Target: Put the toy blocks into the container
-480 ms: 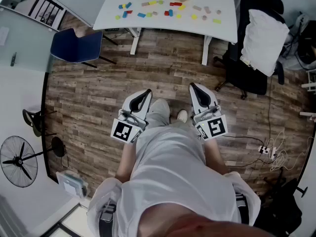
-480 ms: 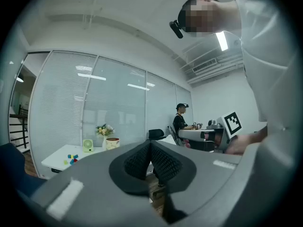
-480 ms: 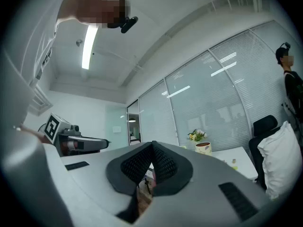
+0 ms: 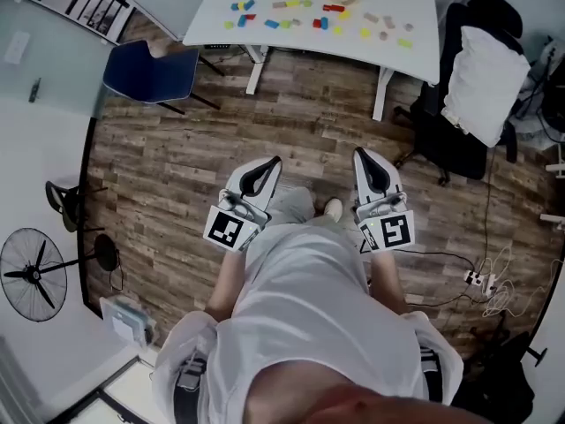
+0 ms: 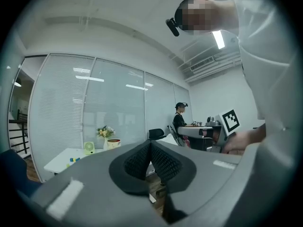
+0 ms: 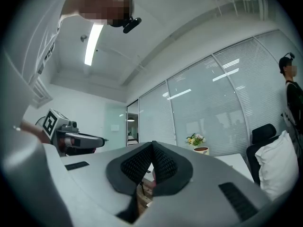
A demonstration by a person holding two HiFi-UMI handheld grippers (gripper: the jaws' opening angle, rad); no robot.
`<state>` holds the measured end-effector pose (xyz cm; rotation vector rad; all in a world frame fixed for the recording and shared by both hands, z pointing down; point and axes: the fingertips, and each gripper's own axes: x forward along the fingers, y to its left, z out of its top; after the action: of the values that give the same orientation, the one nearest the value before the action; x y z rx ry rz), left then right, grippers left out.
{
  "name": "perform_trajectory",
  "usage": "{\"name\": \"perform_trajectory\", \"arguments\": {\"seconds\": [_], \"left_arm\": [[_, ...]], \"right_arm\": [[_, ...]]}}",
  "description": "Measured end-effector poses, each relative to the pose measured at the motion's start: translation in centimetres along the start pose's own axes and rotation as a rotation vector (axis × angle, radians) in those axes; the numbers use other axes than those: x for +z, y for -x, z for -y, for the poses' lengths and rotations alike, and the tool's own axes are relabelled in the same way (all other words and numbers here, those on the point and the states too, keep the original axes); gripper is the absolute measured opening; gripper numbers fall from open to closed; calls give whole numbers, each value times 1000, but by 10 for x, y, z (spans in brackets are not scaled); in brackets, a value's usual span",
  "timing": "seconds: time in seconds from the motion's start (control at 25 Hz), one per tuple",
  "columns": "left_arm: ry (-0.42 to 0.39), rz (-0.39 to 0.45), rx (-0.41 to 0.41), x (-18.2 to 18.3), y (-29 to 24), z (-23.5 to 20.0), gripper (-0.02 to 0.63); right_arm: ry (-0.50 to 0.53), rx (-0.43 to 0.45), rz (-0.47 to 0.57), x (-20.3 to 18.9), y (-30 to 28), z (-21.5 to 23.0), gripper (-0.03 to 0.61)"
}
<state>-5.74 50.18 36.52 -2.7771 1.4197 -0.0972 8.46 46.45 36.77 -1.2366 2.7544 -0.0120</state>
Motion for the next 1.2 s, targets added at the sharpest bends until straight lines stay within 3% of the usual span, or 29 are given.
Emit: {"name": "perform_trajectory", "arguments": {"seconds": [0.24, 0.64, 0.84, 1.2], "left_arm": [[9, 24, -28, -6, 5, -39, -5], [66, 70, -78, -16, 14, -102, -5], [116, 70, -118, -19, 8, -111, -5], [106, 58, -122, -30, -41, -136, -5]], "right_arm": [[45, -2, -27, 4, -30, -23, -1], [41, -109, -151, -9, -59, -48, 0], [43, -171, -184, -15, -60, -43, 0], [47, -197, -199, -34, -95, -5, 0]]}}
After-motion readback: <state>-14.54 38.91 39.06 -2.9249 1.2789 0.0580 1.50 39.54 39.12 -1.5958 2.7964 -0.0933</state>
